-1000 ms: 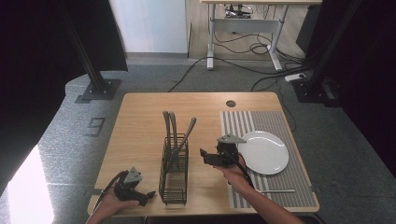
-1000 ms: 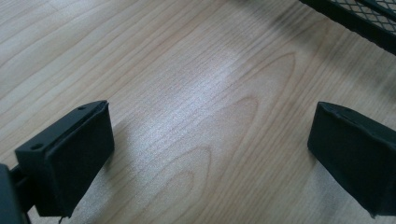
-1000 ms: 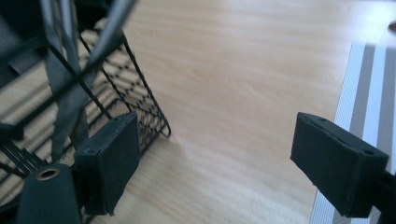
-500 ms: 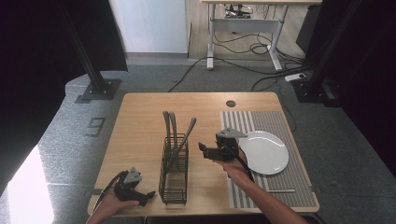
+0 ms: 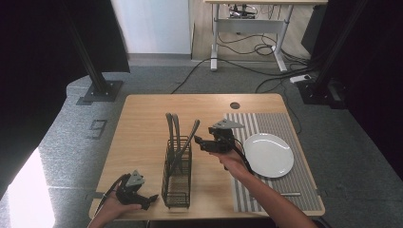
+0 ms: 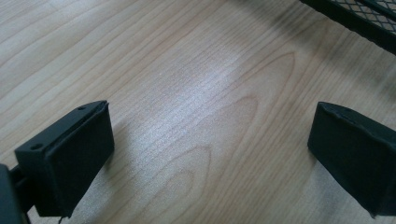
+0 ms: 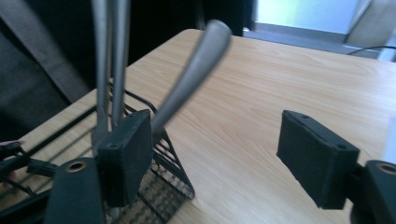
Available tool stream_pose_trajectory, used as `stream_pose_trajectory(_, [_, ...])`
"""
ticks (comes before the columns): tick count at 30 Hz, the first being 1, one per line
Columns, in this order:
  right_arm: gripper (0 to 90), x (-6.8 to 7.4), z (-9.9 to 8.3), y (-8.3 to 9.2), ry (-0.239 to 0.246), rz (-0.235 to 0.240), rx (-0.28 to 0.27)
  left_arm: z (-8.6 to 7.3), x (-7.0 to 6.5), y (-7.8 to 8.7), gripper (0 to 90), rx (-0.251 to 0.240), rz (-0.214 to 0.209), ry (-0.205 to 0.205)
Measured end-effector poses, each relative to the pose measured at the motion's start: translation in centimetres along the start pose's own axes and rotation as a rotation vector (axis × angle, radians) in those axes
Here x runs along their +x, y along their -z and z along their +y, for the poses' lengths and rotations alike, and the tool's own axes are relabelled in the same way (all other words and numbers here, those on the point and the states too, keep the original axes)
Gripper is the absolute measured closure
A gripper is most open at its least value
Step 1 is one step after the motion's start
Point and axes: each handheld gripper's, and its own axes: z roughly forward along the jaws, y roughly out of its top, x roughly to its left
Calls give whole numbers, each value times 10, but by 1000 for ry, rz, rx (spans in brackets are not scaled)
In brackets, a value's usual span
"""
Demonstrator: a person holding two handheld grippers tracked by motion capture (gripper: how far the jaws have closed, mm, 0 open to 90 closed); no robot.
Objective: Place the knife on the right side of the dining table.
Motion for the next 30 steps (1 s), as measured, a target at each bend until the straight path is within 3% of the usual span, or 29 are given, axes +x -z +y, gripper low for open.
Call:
stream_pose_trajectory(5, [344, 0, 7, -15, -3, 58, 1, 0, 0, 0, 1, 0, -1, -1])
stream_pose_trajectory(10, [372, -4, 9, -26, -37, 67, 14, 0, 0, 0, 1, 0, -3, -3])
stream_pose_trajectory(17, [576, -12, 7, -39, -104, 176, 17, 0, 0, 0, 0, 1, -3, -4])
stream_pose_trajectory(21, [628, -11, 6, -41, -109, 217, 15, 0, 0, 0, 0, 1, -3, -5])
stream_pose_trajectory(24, [658, -12, 7, -40, -117, 208, 19, 0, 0, 0, 0, 1, -3, -5])
stream_pose_trajectory(30, [743, -11, 11, -31, -140, 241, -11, 0, 0, 0, 0, 1, -4, -5])
